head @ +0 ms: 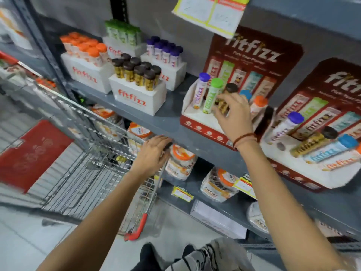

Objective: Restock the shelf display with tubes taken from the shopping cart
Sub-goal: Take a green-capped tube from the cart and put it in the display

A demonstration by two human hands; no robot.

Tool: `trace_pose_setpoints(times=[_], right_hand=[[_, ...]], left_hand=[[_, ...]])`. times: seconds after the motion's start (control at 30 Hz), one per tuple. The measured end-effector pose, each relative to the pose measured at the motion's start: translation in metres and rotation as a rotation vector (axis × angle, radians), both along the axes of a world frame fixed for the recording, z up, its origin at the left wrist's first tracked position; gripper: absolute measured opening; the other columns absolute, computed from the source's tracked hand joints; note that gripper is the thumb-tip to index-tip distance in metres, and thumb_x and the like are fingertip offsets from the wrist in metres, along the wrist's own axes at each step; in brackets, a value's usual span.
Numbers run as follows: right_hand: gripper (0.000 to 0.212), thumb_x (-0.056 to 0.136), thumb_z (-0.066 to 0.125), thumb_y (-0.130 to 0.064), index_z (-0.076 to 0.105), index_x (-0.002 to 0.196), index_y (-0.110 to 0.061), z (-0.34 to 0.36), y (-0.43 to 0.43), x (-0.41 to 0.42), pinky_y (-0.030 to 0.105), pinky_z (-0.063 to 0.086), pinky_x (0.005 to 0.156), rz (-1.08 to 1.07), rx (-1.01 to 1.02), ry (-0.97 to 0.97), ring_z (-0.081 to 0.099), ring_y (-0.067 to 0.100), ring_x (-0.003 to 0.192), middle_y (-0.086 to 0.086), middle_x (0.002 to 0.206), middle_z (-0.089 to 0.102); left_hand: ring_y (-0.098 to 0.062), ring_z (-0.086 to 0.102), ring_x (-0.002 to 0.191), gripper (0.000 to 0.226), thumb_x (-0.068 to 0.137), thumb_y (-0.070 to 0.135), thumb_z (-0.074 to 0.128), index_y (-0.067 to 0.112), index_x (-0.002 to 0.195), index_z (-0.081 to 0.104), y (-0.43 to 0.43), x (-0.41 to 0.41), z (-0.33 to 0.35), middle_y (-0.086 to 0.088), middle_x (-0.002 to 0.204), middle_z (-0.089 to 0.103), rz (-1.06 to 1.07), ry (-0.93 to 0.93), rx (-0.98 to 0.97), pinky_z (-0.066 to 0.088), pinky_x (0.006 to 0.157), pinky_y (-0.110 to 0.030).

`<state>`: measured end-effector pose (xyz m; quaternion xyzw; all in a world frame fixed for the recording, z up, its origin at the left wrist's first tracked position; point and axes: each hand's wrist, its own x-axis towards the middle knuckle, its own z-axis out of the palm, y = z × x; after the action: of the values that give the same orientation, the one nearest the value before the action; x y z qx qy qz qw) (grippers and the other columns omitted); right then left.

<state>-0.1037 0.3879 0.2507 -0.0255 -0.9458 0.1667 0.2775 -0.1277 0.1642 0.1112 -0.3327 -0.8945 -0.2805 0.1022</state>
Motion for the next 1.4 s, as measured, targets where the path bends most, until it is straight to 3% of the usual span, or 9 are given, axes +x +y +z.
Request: trace_pose_setpoints(times=[0.43, 0.63, 0.73, 0.87, 0.97, 1.03, 1.23, 1.3, 1.4], right_hand=[[0.016, 0.084, 0.062, -0.011, 0.067, 0.094, 0.0, -0.19, -0.181, -0.041, 0.034, 0.05, 0.079, 0.511, -0.013, -0.842, 0.062, 0.033, 0.093, 0.02, 0.097, 0.067], [0.039, 0.09, 0.06, -0.018, 0.054, 0.123, 0.002, -0.282, -0.209, -0.051, 0.037, 0.046, 0.096, 0.316, 0.095, -1.262, 0.056, 0.034, 0.113, 0.022, 0.124, 0.058], [0.048, 0.09, 0.059, -0.02, 0.045, 0.132, 0.0, -0.313, -0.214, -0.06, 0.033, 0.044, 0.1, 0.01, -0.129, -1.344, 0.052, 0.03, 0.122, 0.018, 0.135, 0.051], [0.041, 0.093, 0.051, -0.015, 0.046, 0.13, 0.001, -0.346, -0.215, -0.076, 0.035, 0.05, 0.092, -0.286, -0.66, -1.307, 0.061, 0.023, 0.101, 0.018, 0.133, 0.055], [0.022, 0.093, 0.044, -0.014, 0.059, 0.107, -0.006, -0.367, -0.211, -0.075, 0.026, 0.047, 0.054, -0.362, -0.981, -1.214, 0.047, 0.013, 0.057, 0.012, 0.099, 0.06], [0.013, 0.094, 0.047, -0.019, 0.053, 0.084, -0.014, -0.378, -0.215, -0.081, 0.021, 0.044, 0.052, -0.468, -1.075, -1.138, 0.047, 0.012, 0.059, 0.007, 0.093, 0.049], [0.02, 0.095, 0.046, -0.017, 0.042, 0.078, -0.008, -0.405, -0.218, -0.092, 0.019, 0.035, 0.045, -0.703, -1.375, -0.998, 0.039, 0.009, 0.053, 0.002, 0.069, 0.041], [0.013, 0.096, 0.045, -0.019, 0.042, 0.098, -0.006, -0.41, -0.219, -0.096, 0.021, 0.042, 0.051, -0.795, -1.497, -0.912, 0.047, 0.014, 0.06, 0.008, 0.083, 0.05], [0.025, 0.098, 0.036, -0.017, 0.04, 0.12, -0.006, -0.415, -0.224, -0.105, 0.038, 0.049, 0.097, -0.862, -1.614, -0.815, 0.054, 0.03, 0.116, 0.017, 0.132, 0.047]], left_hand=[[-0.04, 0.057, 0.106, 0.029, 0.09, 0.012, 0.057, -0.002, 0.115, 0.058, -0.159, 0.083, -0.072, -0.024, 0.111, 0.064, 0.621, -0.35, -0.022, 0.046, 0.09, -0.051], [-0.034, 0.051, 0.117, 0.032, 0.092, 0.021, 0.053, 0.003, 0.119, 0.057, -0.161, 0.098, -0.097, -0.019, 0.117, 0.064, 0.677, -0.44, -0.114, 0.043, 0.09, -0.049], [-0.031, 0.049, 0.119, 0.032, 0.093, 0.024, 0.051, 0.006, 0.119, 0.055, -0.159, 0.098, -0.103, -0.014, 0.118, 0.064, 0.707, -0.457, -0.153, 0.044, 0.087, -0.048], [-0.031, 0.053, 0.114, 0.029, 0.093, 0.024, 0.051, 0.005, 0.113, 0.058, -0.159, 0.098, -0.11, -0.014, 0.109, 0.067, 0.743, -0.448, -0.173, 0.05, 0.085, -0.049], [-0.029, 0.057, 0.106, 0.029, 0.092, 0.028, 0.05, 0.005, 0.106, 0.062, -0.159, 0.096, -0.112, -0.012, 0.101, 0.069, 0.752, -0.416, -0.184, 0.053, 0.078, -0.043], [-0.027, 0.059, 0.099, 0.029, 0.092, 0.031, 0.05, 0.007, 0.1, 0.065, -0.158, 0.096, -0.114, -0.009, 0.095, 0.071, 0.765, -0.376, -0.201, 0.051, 0.072, -0.037], [-0.023, 0.061, 0.093, 0.032, 0.091, 0.038, 0.05, 0.01, 0.094, 0.067, -0.157, 0.097, -0.114, -0.004, 0.089, 0.071, 0.794, -0.334, -0.216, 0.048, 0.058, -0.031], [-0.023, 0.061, 0.093, 0.032, 0.09, 0.038, 0.051, 0.01, 0.093, 0.067, -0.156, 0.097, -0.114, -0.005, 0.09, 0.071, 0.795, -0.342, -0.208, 0.048, 0.057, -0.031], [-0.022, 0.061, 0.093, 0.032, 0.09, 0.039, 0.052, 0.011, 0.093, 0.068, -0.156, 0.097, -0.113, -0.004, 0.089, 0.071, 0.803, -0.347, -0.212, 0.048, 0.056, -0.031]])
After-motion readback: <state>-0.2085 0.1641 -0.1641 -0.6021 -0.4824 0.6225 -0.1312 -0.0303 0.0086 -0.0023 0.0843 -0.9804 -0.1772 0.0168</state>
